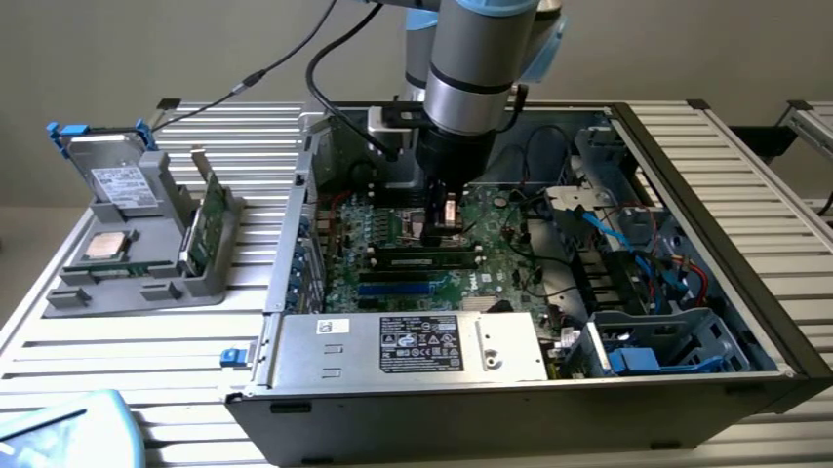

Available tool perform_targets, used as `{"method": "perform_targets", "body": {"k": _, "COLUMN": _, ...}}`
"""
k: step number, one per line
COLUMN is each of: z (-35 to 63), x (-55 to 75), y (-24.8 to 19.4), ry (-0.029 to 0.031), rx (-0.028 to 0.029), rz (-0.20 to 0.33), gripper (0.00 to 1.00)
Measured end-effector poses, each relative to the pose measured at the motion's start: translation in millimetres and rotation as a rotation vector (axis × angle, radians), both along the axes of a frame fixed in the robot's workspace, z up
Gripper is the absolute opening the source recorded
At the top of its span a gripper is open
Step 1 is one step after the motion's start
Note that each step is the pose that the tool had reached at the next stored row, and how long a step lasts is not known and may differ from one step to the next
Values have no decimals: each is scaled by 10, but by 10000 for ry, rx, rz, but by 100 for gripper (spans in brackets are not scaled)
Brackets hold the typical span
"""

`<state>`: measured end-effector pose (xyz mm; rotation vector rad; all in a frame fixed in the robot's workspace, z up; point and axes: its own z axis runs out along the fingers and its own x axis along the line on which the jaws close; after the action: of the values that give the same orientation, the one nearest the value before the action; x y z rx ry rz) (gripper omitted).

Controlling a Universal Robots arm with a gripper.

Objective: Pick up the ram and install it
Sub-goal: 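Press down the ram until it locks into place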

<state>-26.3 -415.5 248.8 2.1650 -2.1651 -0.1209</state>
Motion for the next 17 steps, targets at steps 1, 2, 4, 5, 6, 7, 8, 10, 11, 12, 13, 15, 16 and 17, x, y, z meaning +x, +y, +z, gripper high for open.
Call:
{"method": "perform_targets", "body": {"k": 1, "z": 0, "x": 0, "y": 0, "ry": -1, "rx": 0, "rz": -167, "gripper": 11}}
{"method": "perform_targets", "body": {"k": 2, "z": -1, "x": 0, "y": 0, "ry": -1, "rx": 3, "rz": -325, "gripper": 11}}
{"method": "perform_targets", "body": {"k": 4, "z": -1, "x": 0, "y": 1, "ry": -2, "rx": 2, "rz": -637, "gripper": 11}}
{"method": "perform_targets", "body": {"k": 5, "z": -1, "x": 1, "y": 1, "ry": -1, "rx": 3, "rz": -799, "gripper": 11}}
{"method": "perform_targets", "body": {"k": 6, "z": -1, "x": 1, "y": 1, "ry": -2, "rx": 3, "rz": -947, "gripper": 11}}
{"method": "perform_targets", "body": {"k": 7, "z": -1, "x": 1, "y": 1, "ry": -1, "rx": 3, "rz": -1104, "gripper": 11}}
{"method": "perform_targets", "body": {"k": 8, "z": -1, "x": 1, "y": 1, "ry": -2, "rx": 2, "rz": -1264, "gripper": 11}}
{"method": "perform_targets", "body": {"k": 10, "z": -1, "x": 1, "y": 1, "ry": -2, "rx": 3, "rz": -1569, "gripper": 11}}
{"method": "perform_targets", "body": {"k": 11, "z": -1, "x": 1, "y": 1, "ry": -2, "rx": 2, "rz": -1713, "gripper": 11}}
{"method": "perform_targets", "body": {"k": 12, "z": -2, "x": 1, "y": 1, "ry": -3, "rx": -2, "rz": -1835, "gripper": 11}}
{"method": "perform_targets", "body": {"k": 13, "z": -2, "x": 1, "y": 1, "ry": -6, "rx": -19, "rz": -1942, "gripper": 11}}
{"method": "perform_targets", "body": {"k": 15, "z": -2, "x": 1, "y": 1, "ry": -13, "rx": -66, "rz": -2158, "gripper": 11}}
{"method": "perform_targets", "body": {"k": 16, "z": -2, "x": 0, "y": 1, "ry": -22, "rx": -116, "rz": -2257, "gripper": 11}}
{"method": "perform_targets", "body": {"k": 17, "z": -1, "x": 0, "y": 1, "ry": -35, "rx": -180, "rz": -2339, "gripper": 11}}
